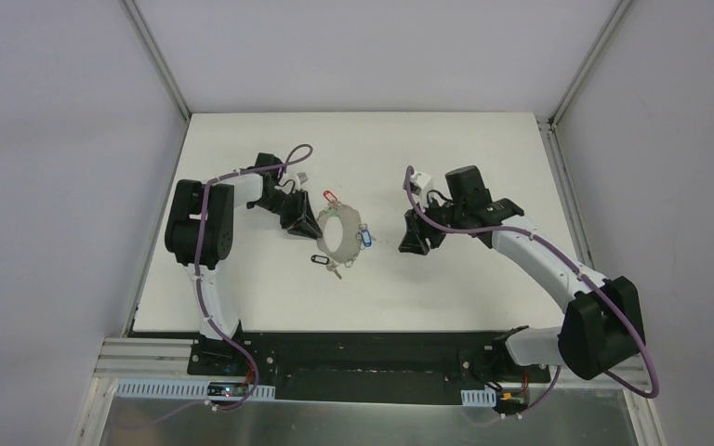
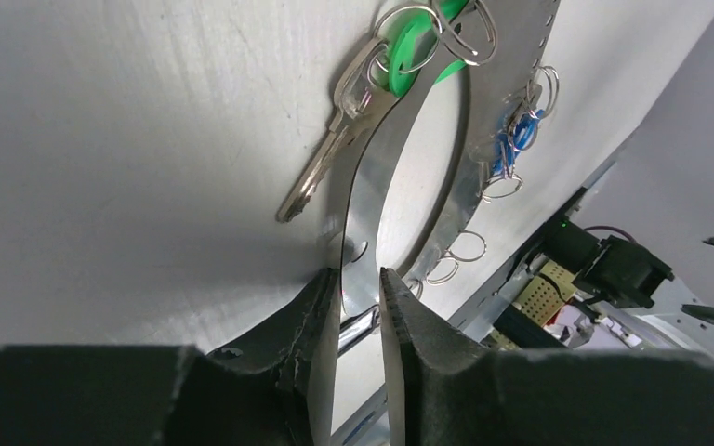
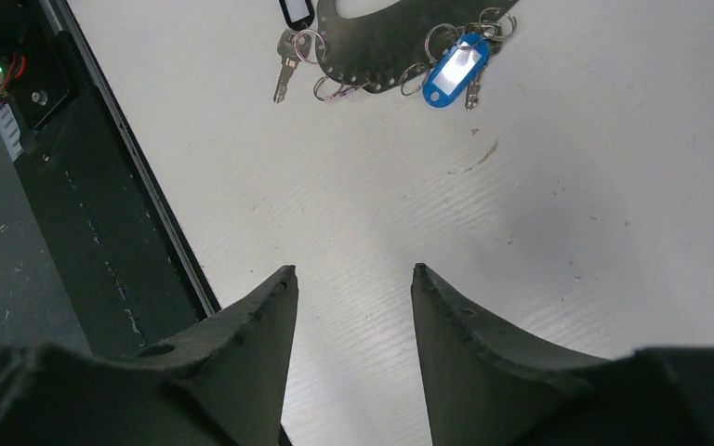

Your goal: Put the keys on the keyring

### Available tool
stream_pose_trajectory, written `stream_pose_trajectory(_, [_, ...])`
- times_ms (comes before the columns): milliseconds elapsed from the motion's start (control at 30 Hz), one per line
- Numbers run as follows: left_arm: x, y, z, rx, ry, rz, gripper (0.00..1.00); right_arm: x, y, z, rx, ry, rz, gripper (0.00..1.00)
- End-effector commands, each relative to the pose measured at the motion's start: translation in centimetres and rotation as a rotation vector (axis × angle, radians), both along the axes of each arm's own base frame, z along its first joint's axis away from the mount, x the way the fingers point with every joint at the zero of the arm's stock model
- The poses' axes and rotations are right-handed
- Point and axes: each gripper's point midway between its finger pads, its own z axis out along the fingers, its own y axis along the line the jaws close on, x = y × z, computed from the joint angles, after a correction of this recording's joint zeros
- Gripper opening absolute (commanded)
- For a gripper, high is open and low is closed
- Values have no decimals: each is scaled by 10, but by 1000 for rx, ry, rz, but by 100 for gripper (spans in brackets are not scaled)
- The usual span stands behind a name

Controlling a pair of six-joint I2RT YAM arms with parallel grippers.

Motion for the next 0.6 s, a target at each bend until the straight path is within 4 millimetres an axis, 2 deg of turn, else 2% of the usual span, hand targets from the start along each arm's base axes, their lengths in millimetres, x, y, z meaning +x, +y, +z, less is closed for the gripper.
stream_pose_trajectory(0, [9, -10, 0, -81, -20, 32, 23, 7, 10, 0, 22, 14, 10, 51])
stream_pose_trajectory(133, [9, -10, -3, -89, -26, 52, 25, 27, 19, -12, -26, 14, -33, 51])
stream_pose_trajectory(233, [11, -8, -6, -77, -26, 78, 28, 48, 30, -30, -57, 56, -90, 52])
stream_pose_trajectory(500, [10, -4, -15, -40, -14, 148, 34, 96, 63, -76, -72, 83, -85, 52])
stream_pose_trajectory(533, [10, -3, -16, -35, -14, 155, 35, 98, 67, -81, -57, 188, -196, 51])
stream_pose_trajectory(567, [11, -3, -17, -35, -15, 162, 36, 100, 70, -84, -51, 227, -229, 51])
